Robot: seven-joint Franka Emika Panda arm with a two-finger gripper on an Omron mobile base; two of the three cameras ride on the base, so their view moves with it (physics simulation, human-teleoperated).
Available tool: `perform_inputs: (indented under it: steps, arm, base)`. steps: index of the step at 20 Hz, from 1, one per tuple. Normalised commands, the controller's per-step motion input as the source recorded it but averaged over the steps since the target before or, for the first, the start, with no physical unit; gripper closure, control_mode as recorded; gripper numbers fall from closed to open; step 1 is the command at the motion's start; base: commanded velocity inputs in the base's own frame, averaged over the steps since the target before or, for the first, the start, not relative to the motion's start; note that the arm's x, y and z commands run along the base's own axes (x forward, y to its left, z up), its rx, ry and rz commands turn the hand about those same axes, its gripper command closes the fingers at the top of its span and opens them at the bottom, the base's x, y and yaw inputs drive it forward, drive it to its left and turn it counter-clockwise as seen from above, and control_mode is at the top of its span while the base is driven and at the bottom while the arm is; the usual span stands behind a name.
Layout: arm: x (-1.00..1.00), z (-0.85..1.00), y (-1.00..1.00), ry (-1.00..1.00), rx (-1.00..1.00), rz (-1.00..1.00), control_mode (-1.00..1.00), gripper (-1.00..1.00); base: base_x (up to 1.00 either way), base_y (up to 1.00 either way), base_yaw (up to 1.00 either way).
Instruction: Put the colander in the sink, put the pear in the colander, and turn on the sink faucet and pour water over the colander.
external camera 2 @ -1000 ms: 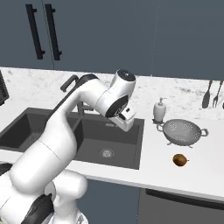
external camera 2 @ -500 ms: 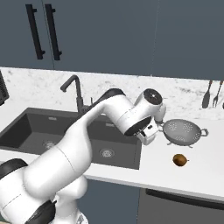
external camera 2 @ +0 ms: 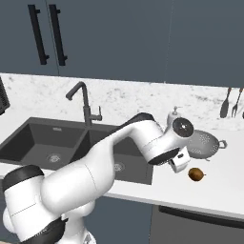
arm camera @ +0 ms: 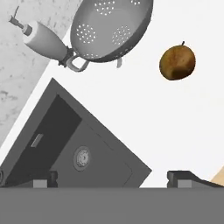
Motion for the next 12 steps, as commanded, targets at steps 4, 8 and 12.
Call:
perform_inputs:
  steps: [4,8,12]
  arm:
    - [0.21,-0.12,-0.56,0.0,0.01,-0.13,-1.0,-1.0]
    - [0.33,0.0,-0.26,0.0,0.02,-0.1,-1.0,-1.0]
    - [0.39,0.0,-0.02,0.01,0.01,-0.11,-1.0,-1.0]
  base:
    - [0.0,0.0,0.0]
    - [0.0,0.0,0.0]
    - [0.0,0.0,0.0]
